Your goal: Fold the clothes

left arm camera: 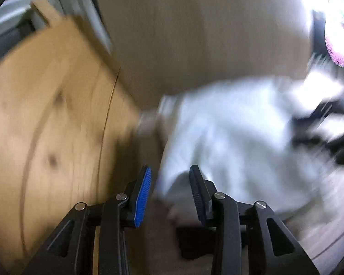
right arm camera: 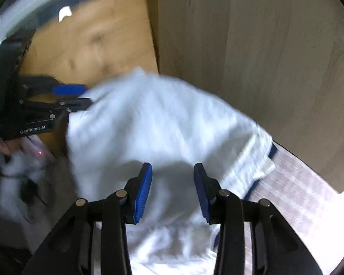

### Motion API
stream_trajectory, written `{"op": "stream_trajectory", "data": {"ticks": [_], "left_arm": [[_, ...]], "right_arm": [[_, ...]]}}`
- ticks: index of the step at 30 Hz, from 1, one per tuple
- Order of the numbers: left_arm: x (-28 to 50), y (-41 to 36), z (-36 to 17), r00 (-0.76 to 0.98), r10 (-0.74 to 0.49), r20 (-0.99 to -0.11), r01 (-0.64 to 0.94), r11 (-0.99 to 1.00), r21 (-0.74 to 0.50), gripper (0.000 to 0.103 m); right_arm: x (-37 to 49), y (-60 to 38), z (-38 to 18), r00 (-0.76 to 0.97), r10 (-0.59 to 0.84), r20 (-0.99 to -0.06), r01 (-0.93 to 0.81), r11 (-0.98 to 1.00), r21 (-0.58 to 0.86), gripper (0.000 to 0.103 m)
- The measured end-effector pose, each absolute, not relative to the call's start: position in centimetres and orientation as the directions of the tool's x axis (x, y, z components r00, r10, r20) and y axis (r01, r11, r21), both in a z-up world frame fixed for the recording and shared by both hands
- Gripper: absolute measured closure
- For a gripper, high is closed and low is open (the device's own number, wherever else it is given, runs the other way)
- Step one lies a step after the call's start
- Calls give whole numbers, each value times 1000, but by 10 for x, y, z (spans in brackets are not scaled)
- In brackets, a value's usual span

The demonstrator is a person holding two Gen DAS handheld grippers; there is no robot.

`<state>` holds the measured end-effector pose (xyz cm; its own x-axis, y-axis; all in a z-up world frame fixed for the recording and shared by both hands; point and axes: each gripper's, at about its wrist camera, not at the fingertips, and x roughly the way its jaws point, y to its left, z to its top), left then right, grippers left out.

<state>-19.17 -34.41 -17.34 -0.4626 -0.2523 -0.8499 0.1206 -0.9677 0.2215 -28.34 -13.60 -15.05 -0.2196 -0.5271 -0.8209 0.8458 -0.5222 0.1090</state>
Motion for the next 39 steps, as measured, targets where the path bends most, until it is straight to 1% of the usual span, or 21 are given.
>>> {"op": "stream_trajectory", "data": {"ticks": [2,4,5,9,10,12,13,15,17,18,21,22,23,24,25,27,29,32,35,39], "left_arm": [[-190,-354,-173,-457,-275,-846,161,-961,226,69],[-188,-364,-165,-443,-350,-825,216,-935,281,70],[-186,-364,-159,-457,-348,-819,223,-936,273,71],[-178,-356,-130,-553,-259,-792,208,-963,170,71],[-179,-349,-129,-570,-233,-788,181,-971,156,71],[-185,-331,-131,-594,-174,-785,107,-985,137,66],[-188,-322,-132,-605,-145,-783,70,-989,129,66],[-202,-323,-160,-554,-132,-822,50,-991,125,66],[-211,-334,-193,-479,-173,-861,82,-985,152,65],[-210,-340,-201,-466,-168,-869,108,-985,133,62],[-189,-342,-198,-478,-143,-867,168,-983,69,63],[-181,-338,-194,-487,-139,-862,181,-982,56,63],[-172,-334,-190,-496,-136,-858,194,-980,43,58],[-163,-331,-186,-504,-132,-853,207,-978,29,55],[-154,-327,-182,-513,-129,-849,220,-975,16,53],[-136,-312,-175,-533,-128,-836,239,-971,-4,37],[-125,-294,-171,-539,-126,-833,245,-969,-12,32],[-113,-271,-171,-539,-109,-835,218,-976,-14,28],[-79,-236,-150,-540,-104,-835,201,-979,-8,28],[-45,-209,-138,-529,-108,-842,218,-976,-11,27]], "right_arm": [[-283,-130,-148,-213,-520,-827,851,-514,104,66],[-282,-124,-145,-207,-513,-833,857,-506,99,66],[-279,-122,-141,-214,-510,-833,858,-506,90,66],[-265,-125,-146,-192,-516,-835,850,-513,121,66],[-261,-126,-147,-187,-517,-835,848,-514,129,65],[-253,-128,-150,-176,-520,-836,844,-517,145,61],[-250,-129,-151,-170,-522,-836,841,-518,152,58],[-242,-131,-154,-159,-525,-836,837,-521,168,57],[-235,-133,-157,-148,-528,-836,832,-524,183,57],[-231,-134,-158,-143,-529,-836,829,-525,191,57],[-219,-111,-155,-136,-537,-833,799,-556,228,56],[-217,-98,-152,-146,-534,-832,769,-591,244,52],[-215,-84,-148,-156,-532,-832,738,-623,260,45],[-213,-71,-145,-166,-528,-833,704,-655,275,43],[-210,-55,-140,-201,-516,-832,661,-699,274,42],[-203,-37,-136,-249,-490,-835,591,-760,270,41],[-195,-22,-133,-280,-470,-837,536,-800,270,39],[-173,-19,-134,-313,-441,-841,509,-826,244,39],[-148,-10,-129,-346,-390,-854,502,-846,183,39],[-117,8,-120,-388,-344,-855,485,-865,128,39]]}}
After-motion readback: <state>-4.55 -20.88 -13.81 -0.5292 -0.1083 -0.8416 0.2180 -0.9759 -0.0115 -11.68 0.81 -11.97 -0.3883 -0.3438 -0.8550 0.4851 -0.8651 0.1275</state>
